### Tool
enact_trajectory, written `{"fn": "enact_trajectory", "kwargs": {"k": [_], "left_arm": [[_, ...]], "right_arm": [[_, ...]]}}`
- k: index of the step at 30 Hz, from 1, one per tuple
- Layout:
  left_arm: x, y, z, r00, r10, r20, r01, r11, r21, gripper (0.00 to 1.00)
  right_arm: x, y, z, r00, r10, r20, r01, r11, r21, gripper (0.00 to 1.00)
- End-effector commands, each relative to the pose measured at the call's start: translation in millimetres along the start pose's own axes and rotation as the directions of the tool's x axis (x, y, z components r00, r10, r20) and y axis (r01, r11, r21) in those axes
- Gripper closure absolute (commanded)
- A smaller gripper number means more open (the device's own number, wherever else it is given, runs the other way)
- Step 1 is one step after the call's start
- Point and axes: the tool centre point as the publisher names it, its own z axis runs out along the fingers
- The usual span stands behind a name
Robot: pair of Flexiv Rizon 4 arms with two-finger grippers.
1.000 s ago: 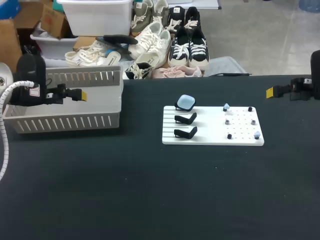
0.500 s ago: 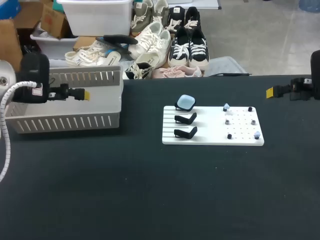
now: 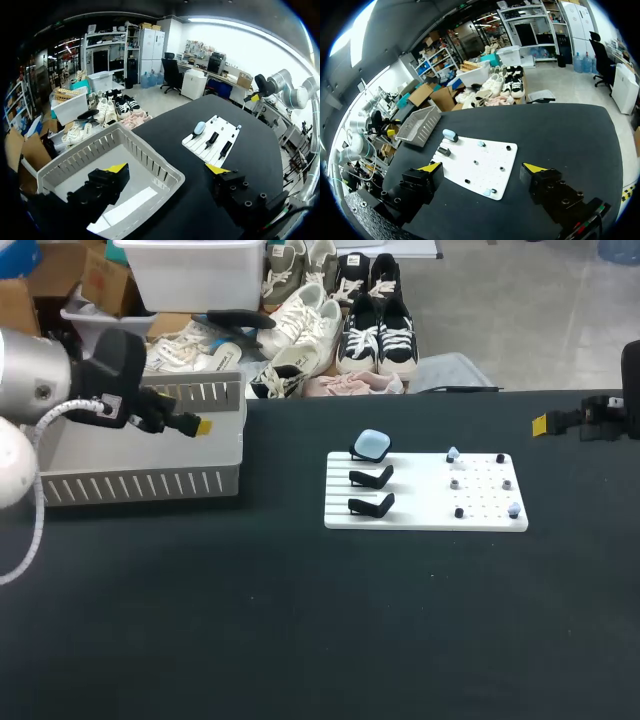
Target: Pick up each earbud case from the left stands, insert the matching earbuds, close the lid, and place the case in the box.
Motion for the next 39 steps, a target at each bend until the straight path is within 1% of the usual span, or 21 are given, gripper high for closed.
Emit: {"fn": "enact_trajectory", "kwargs": {"k": [1,5,7,11,14,17,20,22,26,33,39], "left_arm": [[-17.1,11.8,25.1,0.998,0.065,-0.006,-0.064,0.995,0.081,0.00],[-26.1,11.1,35.9,0.986,0.165,0.000,-0.164,0.981,0.104,0.00],[-29.4,10.5,42.5,0.974,0.227,-0.003,-0.226,0.969,0.104,0.00],[-35.0,9.7,54.7,0.946,0.324,0.011,-0.322,0.939,0.123,0.00],[-39.2,8.0,66.7,0.929,0.370,0.023,-0.370,0.919,0.136,0.00],[-43.1,6.2,79.8,0.911,0.410,0.045,-0.411,0.896,0.165,0.00],[-47.1,2.9,92.9,0.899,0.430,0.083,-0.438,0.875,0.205,0.00],[-49.3,2.1,102.7,0.894,0.438,0.090,-0.447,0.866,0.226,0.00],[-55.0,-0.6,121.0,0.895,0.435,0.098,-0.445,0.856,0.262,0.00],[-65.2,-8.4,145.8,0.887,0.444,0.125,-0.460,0.826,0.327,0.00],[-65.2,-18.9,161.8,0.871,0.462,0.165,-0.489,0.790,0.371,0.00]], "right_arm": [[-0.3,-0.4,0.3,1.000,0.000,-0.001,0.000,1.000,0.000,0.00],[-0.3,-0.4,0.3,1.000,0.000,-0.001,0.000,1.000,0.000,0.00],[-0.3,-0.4,0.3,1.000,0.000,-0.001,0.000,1.000,0.000,0.00],[-0.3,-0.4,0.3,1.000,0.000,-0.001,0.000,1.000,0.000,0.00],[-0.3,-0.4,0.3,1.000,0.000,-0.001,0.000,1.000,0.000,0.00],[-0.3,-0.4,0.3,1.000,0.000,-0.001,0.000,1.000,0.000,0.00],[-0.3,-0.4,0.3,1.000,0.000,-0.001,0.000,1.000,0.000,0.00],[-0.3,-0.4,0.3,1.000,0.000,-0.001,0.000,1.000,0.000,0.00],[-0.3,-0.4,0.3,1.000,0.000,-0.001,0.000,1.000,0.000,0.00],[-0.3,-0.4,0.3,1.000,0.000,-0.001,0.000,1.000,0.000,0.00],[-0.3,-0.4,0.3,1.000,0.000,-0.001,0.000,1.000,0.000,0.00]]}}
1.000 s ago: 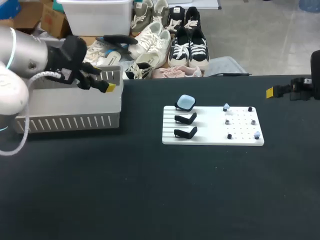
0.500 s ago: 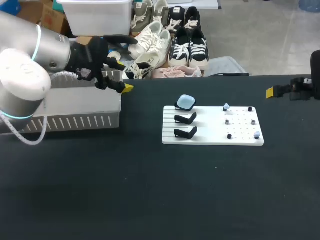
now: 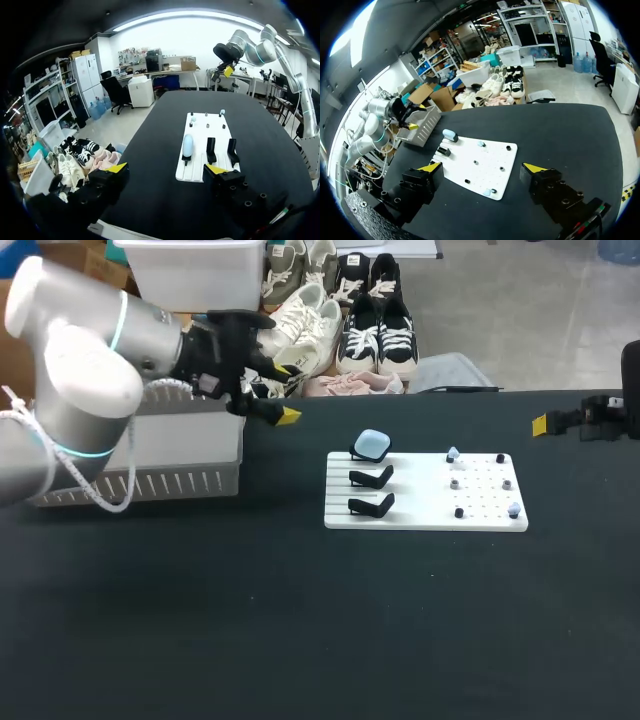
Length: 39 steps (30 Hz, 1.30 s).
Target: Pick up each earbud case from the left stands, insert the matching earbuds, close the lid, and place the case in the box.
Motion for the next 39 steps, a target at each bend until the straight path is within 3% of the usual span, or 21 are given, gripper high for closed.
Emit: {"fn": "enact_trajectory", "kwargs": {"k": [1,9,27,39], "left_arm": [[1.9,7.3,20.3,1.000,0.015,0.019,-0.017,0.995,0.098,0.00],[-3.8,-2.3,39.3,0.998,0.010,0.060,-0.019,0.988,0.154,0.00],[-7.1,-37.2,63.4,0.998,-0.024,0.062,0.016,0.990,0.140,0.00],[-5.6,-40.0,82.2,0.996,-0.001,0.088,-0.014,0.985,0.171,0.00]], "right_arm": [[-0.3,-0.4,0.2,1.000,0.000,-0.001,0.000,1.000,0.000,0.00],[-0.3,-0.4,0.2,1.000,0.000,-0.001,0.000,1.000,0.000,0.00],[-0.3,-0.4,0.2,1.000,0.000,-0.001,0.000,1.000,0.000,0.00],[-0.3,-0.4,0.2,1.000,0.000,-0.001,0.000,1.000,0.000,0.00]]}}
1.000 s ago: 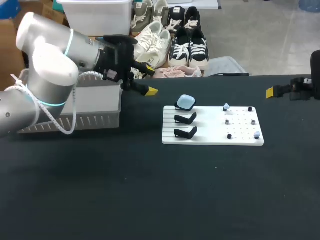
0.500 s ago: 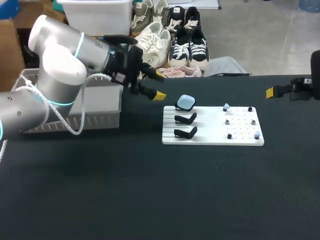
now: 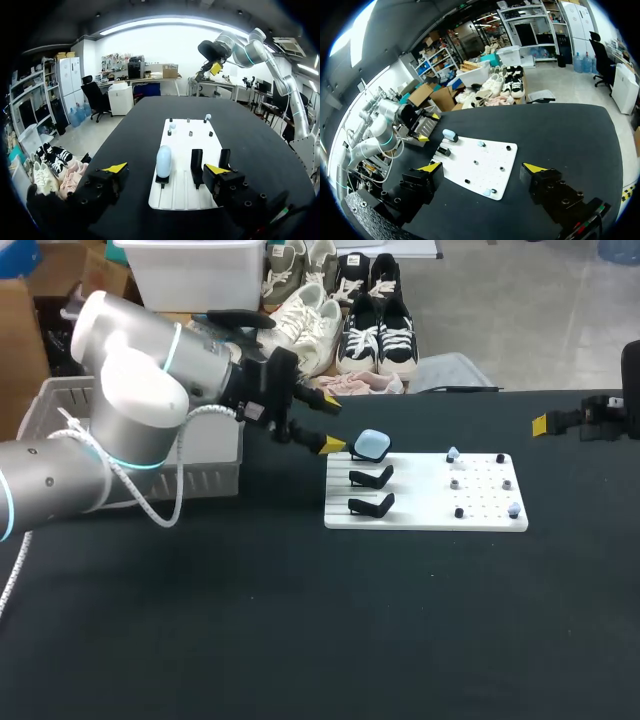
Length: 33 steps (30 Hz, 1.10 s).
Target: Pick up each earbud case from the left stands, insert the matching earbuds, close the lid, and place the case in the box.
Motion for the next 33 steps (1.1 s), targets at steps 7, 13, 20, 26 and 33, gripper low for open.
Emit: {"fn": "enact_trajectory", "kwargs": {"k": [7,13,20,26,33], "left_arm": [[3.9,6.7,16.5,1.000,0.012,-0.010,-0.012,1.000,0.006,0.00],[3.4,8.8,23.0,1.000,0.008,-0.003,-0.008,1.000,0.011,0.00],[3.0,8.3,28.7,1.000,0.005,0.002,-0.005,1.000,0.022,0.00],[4.3,6.5,34.5,1.000,0.003,-0.002,-0.003,1.000,0.024,0.00],[7.3,4.1,41.9,1.000,-0.003,-0.009,0.003,1.000,0.030,0.00]], "right_arm": [[-0.3,-0.4,0.2,1.000,0.000,-0.001,0.000,1.000,0.000,0.00],[-0.3,-0.4,0.2,1.000,0.000,-0.001,0.000,1.000,0.000,0.00],[-0.3,-0.4,0.2,1.000,0.000,-0.001,0.000,1.000,0.000,0.00],[-0.3,-0.4,0.2,1.000,0.000,-0.001,0.000,1.000,0.000,0.00],[-0.3,-0.4,0.2,1.000,0.000,-0.001,0.000,1.000,0.000,0.00]]}}
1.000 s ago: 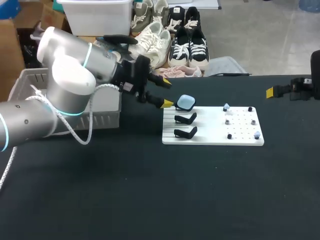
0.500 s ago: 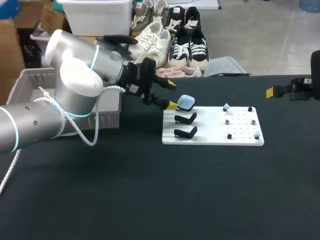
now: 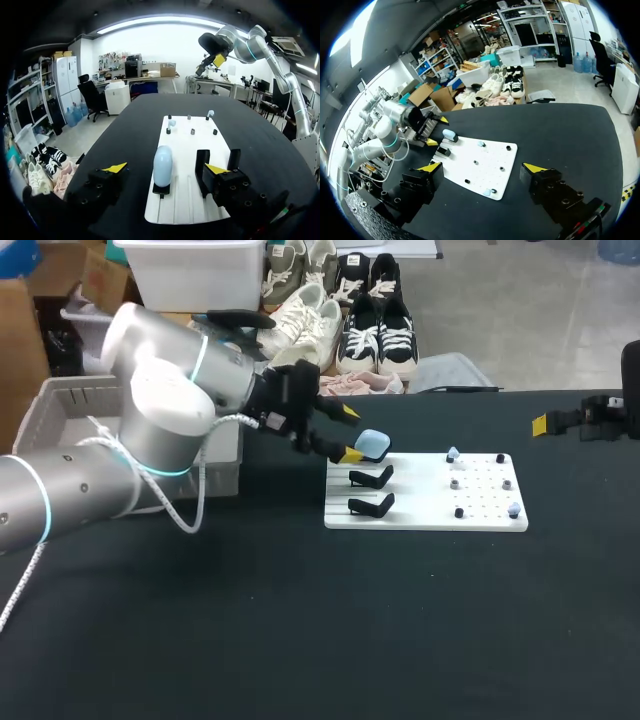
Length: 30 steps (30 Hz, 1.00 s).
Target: Pick up each earbud case from the left stands, insert the matching earbuds, close the lid, and place the case in the box.
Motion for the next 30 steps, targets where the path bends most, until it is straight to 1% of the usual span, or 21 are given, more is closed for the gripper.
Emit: {"fn": "enact_trajectory", "kwargs": {"k": [1,19,30], "left_arm": [[1.2,2.8,5.6,1.000,-0.001,-0.004,0.001,1.000,0.008,0.00],[4.3,8.9,19.3,1.000,-0.029,0.003,0.029,1.000,0.006,0.00],[5.8,10.7,25.6,0.999,-0.032,-0.008,0.032,0.999,-0.002,0.00]], "right_arm": [[-0.3,-0.4,0.2,1.000,0.000,-0.001,0.000,1.000,0.000,0.00],[-0.3,-0.4,0.2,1.000,0.000,-0.001,0.000,1.000,0.000,0.00],[-0.3,-0.4,0.2,1.000,0.000,-0.001,0.000,1.000,0.000,0.00]]}}
